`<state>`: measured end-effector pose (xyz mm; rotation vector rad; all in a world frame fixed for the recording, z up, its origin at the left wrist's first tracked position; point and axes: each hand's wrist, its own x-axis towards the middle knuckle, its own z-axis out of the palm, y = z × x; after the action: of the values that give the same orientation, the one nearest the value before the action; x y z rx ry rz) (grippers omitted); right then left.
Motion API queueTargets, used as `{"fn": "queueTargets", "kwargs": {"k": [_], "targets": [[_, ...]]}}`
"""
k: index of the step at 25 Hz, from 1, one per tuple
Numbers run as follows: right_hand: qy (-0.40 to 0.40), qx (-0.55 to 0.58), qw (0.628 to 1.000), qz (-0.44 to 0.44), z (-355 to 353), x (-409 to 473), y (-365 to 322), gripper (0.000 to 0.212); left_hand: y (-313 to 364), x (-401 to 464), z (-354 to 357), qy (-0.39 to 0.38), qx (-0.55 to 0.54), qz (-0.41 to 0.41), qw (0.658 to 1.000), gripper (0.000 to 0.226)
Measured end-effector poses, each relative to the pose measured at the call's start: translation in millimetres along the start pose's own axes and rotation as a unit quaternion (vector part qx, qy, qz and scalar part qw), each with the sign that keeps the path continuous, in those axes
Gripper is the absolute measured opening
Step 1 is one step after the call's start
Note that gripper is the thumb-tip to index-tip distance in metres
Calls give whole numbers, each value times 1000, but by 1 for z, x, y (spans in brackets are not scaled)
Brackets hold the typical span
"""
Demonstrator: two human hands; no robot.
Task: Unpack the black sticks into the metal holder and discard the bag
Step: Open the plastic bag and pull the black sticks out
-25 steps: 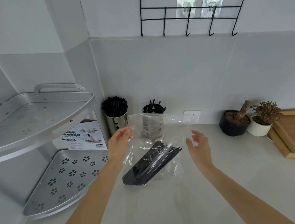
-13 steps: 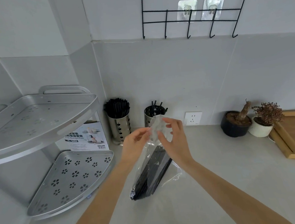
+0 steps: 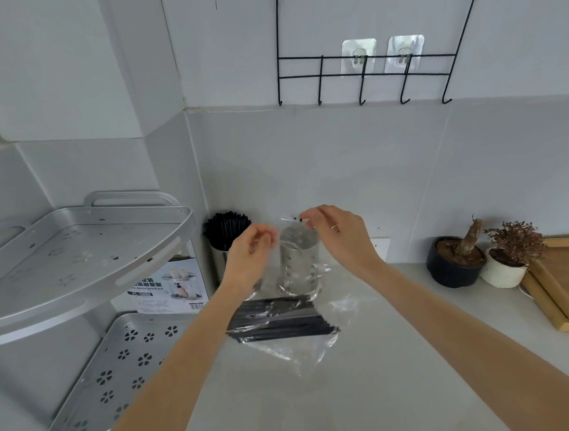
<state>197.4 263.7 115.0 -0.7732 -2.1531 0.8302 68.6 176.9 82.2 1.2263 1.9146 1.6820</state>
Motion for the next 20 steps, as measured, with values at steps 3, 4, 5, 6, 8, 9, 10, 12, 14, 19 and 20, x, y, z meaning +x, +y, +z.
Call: {"fn": "queueTargets", "kwargs": {"k": [3,4,5,6,8,9,10,12,14,19,20], "targets": [[-101,11,995,18,-7,12,-12,24,12,6,-3,-21,-13,4,1000,37],[-141,27,989,32,-7,14,-15,22,16,7,-3,-34,-29,-5,999,36],[-175,52,981,57,-7,15,-18,22,19,8,-4,-46,-47,-15,998,35],[-202,84,972,89,-7,16,-19,23,22,8,-5,-56,-70,-23,996,33],[-240,159,946,146,-5,15,-20,31,25,6,-6,-76,-114,-33,990,26],[-256,203,930,168,-4,13,-19,36,25,5,-6,-86,-124,-37,988,24],[-270,242,914,184,-2,12,-18,39,25,3,-7,-93,-126,-40,987,23],[-283,286,894,196,2,10,-14,39,22,2,-8,-101,-127,-47,986,21],[-287,309,884,201,6,7,-10,29,17,0,-7,-111,-129,-52,984,16],[-270,371,848,265,12,0,-8,12,10,-9,-4,-137,-146,-76,977,18],[-261,379,845,272,14,-1,-7,13,10,-9,-4,-143,-146,-78,976,19]]}}
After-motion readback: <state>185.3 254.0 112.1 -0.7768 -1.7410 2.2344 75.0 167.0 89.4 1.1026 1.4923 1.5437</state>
